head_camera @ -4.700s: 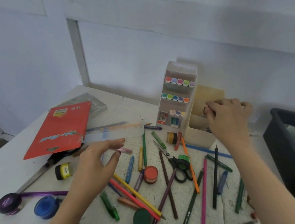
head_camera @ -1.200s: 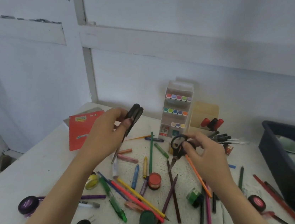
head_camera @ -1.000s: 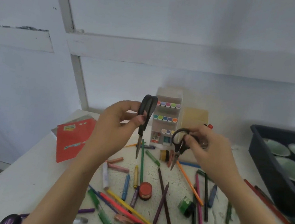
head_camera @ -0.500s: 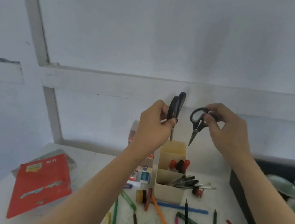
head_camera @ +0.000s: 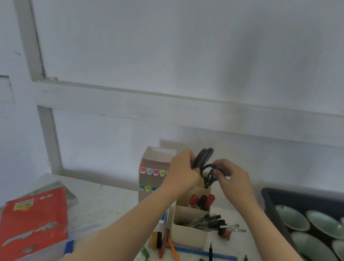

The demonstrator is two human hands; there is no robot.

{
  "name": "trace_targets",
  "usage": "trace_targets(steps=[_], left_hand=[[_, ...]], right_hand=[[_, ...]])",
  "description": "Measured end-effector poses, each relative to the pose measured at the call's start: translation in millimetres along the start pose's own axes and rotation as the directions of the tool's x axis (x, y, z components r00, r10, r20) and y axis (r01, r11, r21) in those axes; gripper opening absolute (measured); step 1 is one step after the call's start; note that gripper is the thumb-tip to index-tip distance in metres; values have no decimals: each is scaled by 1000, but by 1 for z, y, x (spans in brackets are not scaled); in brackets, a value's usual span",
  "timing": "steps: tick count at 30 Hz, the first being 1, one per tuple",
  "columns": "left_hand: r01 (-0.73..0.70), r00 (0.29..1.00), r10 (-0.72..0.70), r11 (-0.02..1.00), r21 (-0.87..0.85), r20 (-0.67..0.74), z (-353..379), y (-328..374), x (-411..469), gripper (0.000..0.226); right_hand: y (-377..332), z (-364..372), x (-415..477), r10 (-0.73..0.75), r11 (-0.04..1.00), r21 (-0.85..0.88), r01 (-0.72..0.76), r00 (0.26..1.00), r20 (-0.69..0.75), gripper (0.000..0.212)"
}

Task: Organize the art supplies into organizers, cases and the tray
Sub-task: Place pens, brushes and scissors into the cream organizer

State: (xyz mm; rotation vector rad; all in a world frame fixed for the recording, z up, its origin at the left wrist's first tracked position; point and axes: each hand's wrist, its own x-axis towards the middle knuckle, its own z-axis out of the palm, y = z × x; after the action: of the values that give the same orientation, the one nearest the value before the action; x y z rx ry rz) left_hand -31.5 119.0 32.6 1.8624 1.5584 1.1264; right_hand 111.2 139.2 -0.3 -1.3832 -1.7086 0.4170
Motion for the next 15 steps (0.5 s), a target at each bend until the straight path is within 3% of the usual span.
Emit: trace_targets(steps=[4, 10, 15], left_hand=[[17, 998, -21, 996, 85, 52, 4, -2, 1, 22], [-39, 990, 2, 966, 255, 144, 3, 4, -2, 24], [-88, 993, 67, 966, 243, 93, -15, 10, -14, 40]], right_hand=[[3, 4, -3, 9, 999, -50, -7, 999, 51, 18], [0, 3, -6, 60, 965, -259, -30, 992, 110, 21], [-23, 0, -19, -28, 924, -380, -27, 990, -137, 17]])
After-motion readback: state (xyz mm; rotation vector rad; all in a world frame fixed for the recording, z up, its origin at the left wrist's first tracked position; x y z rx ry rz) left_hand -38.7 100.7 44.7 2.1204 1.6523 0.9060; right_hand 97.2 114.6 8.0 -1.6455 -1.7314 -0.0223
